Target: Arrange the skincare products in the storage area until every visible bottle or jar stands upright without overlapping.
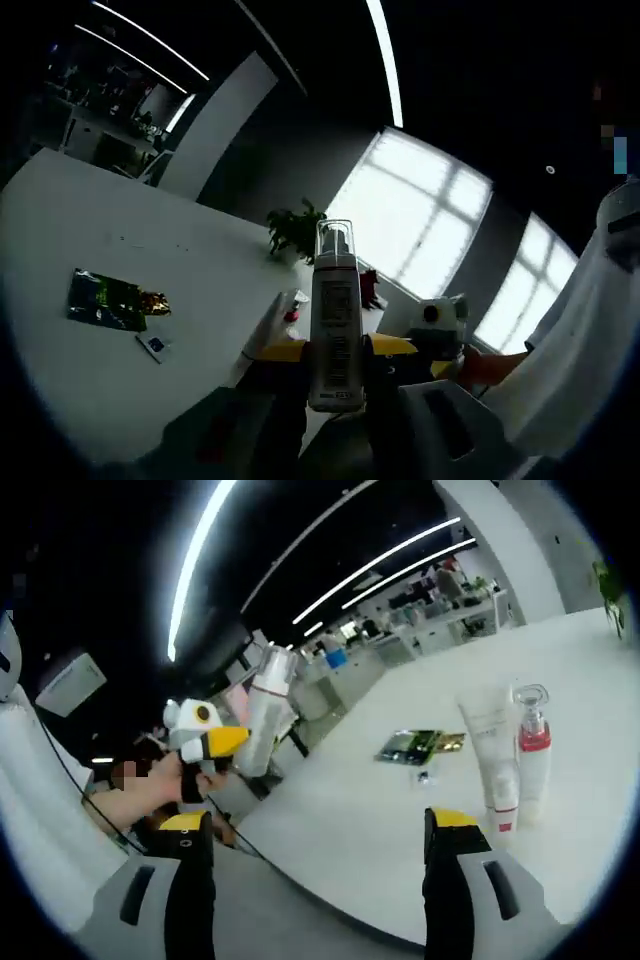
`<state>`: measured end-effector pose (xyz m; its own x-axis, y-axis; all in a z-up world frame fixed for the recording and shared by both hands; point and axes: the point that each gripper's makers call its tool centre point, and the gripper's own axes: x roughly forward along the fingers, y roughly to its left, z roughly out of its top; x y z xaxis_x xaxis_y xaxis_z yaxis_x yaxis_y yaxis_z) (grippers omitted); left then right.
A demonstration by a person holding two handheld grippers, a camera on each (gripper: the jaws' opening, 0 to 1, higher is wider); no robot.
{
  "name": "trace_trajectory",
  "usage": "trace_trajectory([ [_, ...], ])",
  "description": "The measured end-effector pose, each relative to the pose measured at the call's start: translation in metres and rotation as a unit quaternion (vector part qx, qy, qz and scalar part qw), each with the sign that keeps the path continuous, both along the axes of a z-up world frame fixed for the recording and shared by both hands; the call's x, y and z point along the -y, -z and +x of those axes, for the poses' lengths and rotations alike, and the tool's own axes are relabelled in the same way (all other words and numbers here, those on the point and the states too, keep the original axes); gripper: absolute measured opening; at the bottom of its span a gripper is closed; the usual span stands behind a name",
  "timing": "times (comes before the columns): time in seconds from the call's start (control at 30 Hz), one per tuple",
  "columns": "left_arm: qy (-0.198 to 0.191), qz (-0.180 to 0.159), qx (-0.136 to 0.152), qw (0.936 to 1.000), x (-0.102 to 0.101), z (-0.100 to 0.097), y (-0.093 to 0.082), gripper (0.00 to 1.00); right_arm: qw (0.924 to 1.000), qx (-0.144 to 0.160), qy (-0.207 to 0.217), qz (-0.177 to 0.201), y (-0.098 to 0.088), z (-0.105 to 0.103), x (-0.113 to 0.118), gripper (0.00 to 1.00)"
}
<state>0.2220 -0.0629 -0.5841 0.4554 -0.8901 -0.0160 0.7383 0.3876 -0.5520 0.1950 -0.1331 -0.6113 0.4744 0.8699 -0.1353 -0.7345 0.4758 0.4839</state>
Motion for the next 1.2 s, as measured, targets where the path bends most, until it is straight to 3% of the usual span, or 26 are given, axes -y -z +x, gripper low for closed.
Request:
trace_trajectory([
  [0.2, 0.045, -0.048, 0.017, 0.9977, 0.013, -0.029, -0.023, 0.24, 0.9961, 0.031, -0.067, 0.048, -0.042, -0.011, -0.032, 0.84],
  [0.33, 0.067, -0.062, 0.028, 0.9954, 0.019, -0.044, -0.033, 0.24, 0.9872, 0.032, -0.102, 0.119, -0.072, -0.016, -0.048, 0.71],
  [0.43, 0.074, -0.067, 0.029, 0.9946, 0.021, -0.048, -0.035, 0.24, 0.9829, 0.038, -0.108, 0.144, -0.085, -0.015, -0.053, 0.6],
  [0.67, 0.082, -0.096, 0.02, 0.9918, 0.021, -0.052, -0.04, 0.24, 0.9818, 0.035, -0.107, 0.153, -0.088, -0.014, -0.061, 0.39],
  [0.83, 0.09, -0.095, 0.016, 0.9912, 0.023, -0.056, -0.038, 0.24, 0.9816, 0.041, -0.113, 0.148, -0.089, -0.019, -0.068, 0.24],
  [1.2, 0.077, -0.096, 0.02, 0.9921, 0.018, -0.05, -0.039, 0.23, 0.9895, 0.036, -0.083, 0.113, -0.089, -0.013, -0.068, 0.21],
])
